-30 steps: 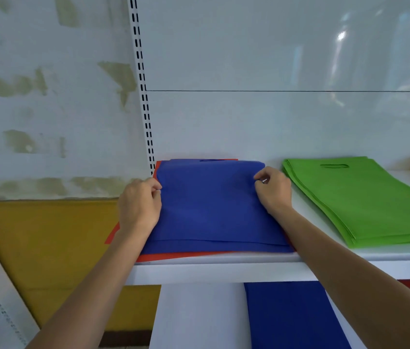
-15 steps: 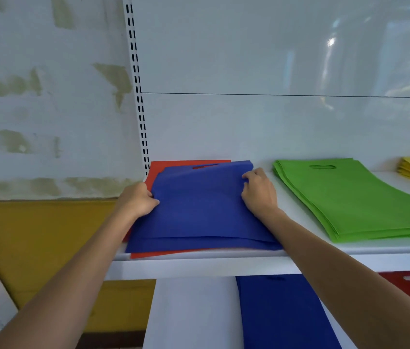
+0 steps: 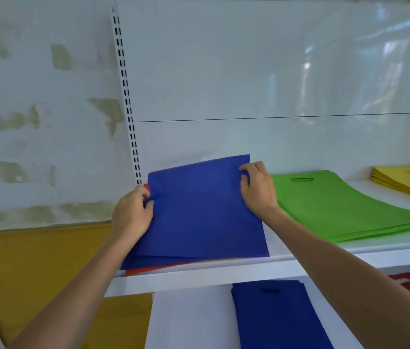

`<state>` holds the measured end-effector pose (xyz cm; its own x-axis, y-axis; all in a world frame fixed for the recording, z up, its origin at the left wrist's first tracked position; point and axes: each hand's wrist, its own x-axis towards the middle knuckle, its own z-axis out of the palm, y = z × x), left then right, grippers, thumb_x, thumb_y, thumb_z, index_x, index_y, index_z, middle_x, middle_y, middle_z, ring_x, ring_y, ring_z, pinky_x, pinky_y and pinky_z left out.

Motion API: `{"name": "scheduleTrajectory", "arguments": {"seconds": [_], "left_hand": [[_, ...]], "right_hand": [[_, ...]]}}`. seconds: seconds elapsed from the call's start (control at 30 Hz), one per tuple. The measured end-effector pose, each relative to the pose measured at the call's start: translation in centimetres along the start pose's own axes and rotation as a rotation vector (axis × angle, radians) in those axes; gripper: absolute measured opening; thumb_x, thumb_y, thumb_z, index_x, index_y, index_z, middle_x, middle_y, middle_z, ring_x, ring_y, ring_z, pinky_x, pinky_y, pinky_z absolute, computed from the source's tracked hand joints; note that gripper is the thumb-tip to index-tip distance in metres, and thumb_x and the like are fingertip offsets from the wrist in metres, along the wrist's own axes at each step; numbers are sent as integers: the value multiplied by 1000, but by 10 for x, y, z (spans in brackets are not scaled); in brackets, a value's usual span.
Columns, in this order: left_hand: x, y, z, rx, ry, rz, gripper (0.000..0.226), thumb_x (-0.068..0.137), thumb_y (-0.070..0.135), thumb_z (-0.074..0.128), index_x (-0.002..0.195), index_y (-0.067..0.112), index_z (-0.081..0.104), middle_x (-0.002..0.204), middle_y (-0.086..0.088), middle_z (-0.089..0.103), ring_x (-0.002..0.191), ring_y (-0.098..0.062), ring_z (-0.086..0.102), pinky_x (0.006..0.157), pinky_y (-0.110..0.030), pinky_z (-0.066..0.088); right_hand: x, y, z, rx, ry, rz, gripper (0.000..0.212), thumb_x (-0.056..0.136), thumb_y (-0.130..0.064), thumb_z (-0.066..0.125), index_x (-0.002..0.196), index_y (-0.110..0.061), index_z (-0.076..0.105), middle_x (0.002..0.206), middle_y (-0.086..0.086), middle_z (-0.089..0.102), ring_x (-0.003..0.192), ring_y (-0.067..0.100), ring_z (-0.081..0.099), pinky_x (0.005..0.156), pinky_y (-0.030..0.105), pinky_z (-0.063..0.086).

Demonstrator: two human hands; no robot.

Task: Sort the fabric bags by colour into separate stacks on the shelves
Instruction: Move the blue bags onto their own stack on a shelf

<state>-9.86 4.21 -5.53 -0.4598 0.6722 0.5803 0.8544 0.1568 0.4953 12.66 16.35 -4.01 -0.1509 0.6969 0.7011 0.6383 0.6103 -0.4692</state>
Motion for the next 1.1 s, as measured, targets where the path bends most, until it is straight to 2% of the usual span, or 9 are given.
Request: {"name": "scheduleTrajectory", "arguments": {"seconds": [0.07,0.13,0.27,0.4,0.5,0.63,0.8,1.0,1.1], "left_hand": [[-6,13,-1,-39,-16,31,12,89,11,58,98,4,55,87,-10,61,84,-29,59,72,-33,43],[-17,28,1,-104,-51,53,18,88,10,59,104,5,54,89,-6,59,86,-27,58,75,-33,44],[-46,64,13,-77,-103,139,18,88,9,56,105,13,62,100,-6,61,94,-26,59,78,-36,46],[-90,109,27,-72,-128,190,26,91,9,51,113,13,63,111,-4,59,103,-23,56,84,-34,45],[-132,131,42,-133,-162,239,31,91,7,50,120,13,59,114,-3,56,100,-22,56,82,-28,43],[-195,151,70,-229,-234,313,30,89,5,54,117,12,61,111,-1,56,84,-14,52,75,-20,37],[-280,161,122,-286,-405,305,29,86,2,56,114,8,63,106,-4,57,86,-20,57,77,-15,34],[-362,143,184,-240,-677,150,33,91,8,51,122,13,57,112,1,53,87,-7,49,76,-13,35],[-374,130,205,-228,-739,99,34,90,7,53,124,13,57,102,5,48,83,-7,49,73,-10,34]], "right_hand": [[-4,12,-16,69,50,57,22,93,-4,45,108,0,60,112,16,55,88,35,57,79,40,44],[-13,28,-34,116,65,130,19,92,-4,47,103,0,62,105,15,60,91,31,57,77,27,40],[-37,59,-78,135,-7,314,26,91,-3,47,111,-4,63,111,10,64,98,21,56,71,13,32],[-76,84,-126,-24,73,269,34,94,-3,41,123,-4,56,128,12,55,112,30,53,91,31,38],[-115,109,-161,-117,106,249,37,95,-6,39,130,-5,50,133,11,48,112,31,50,90,37,39],[-178,155,-198,-172,57,303,36,95,-7,41,130,-7,49,132,11,47,109,33,51,88,40,40],[-265,214,-225,-172,-61,455,30,95,-7,44,124,-5,54,124,11,51,109,29,52,90,35,40],[-341,261,-222,-237,-309,635,36,94,-10,44,129,-7,51,134,7,45,111,26,50,81,28,38],[-356,278,-203,-241,-367,673,39,92,-5,46,130,-8,51,135,7,45,114,24,48,80,21,31]]}}
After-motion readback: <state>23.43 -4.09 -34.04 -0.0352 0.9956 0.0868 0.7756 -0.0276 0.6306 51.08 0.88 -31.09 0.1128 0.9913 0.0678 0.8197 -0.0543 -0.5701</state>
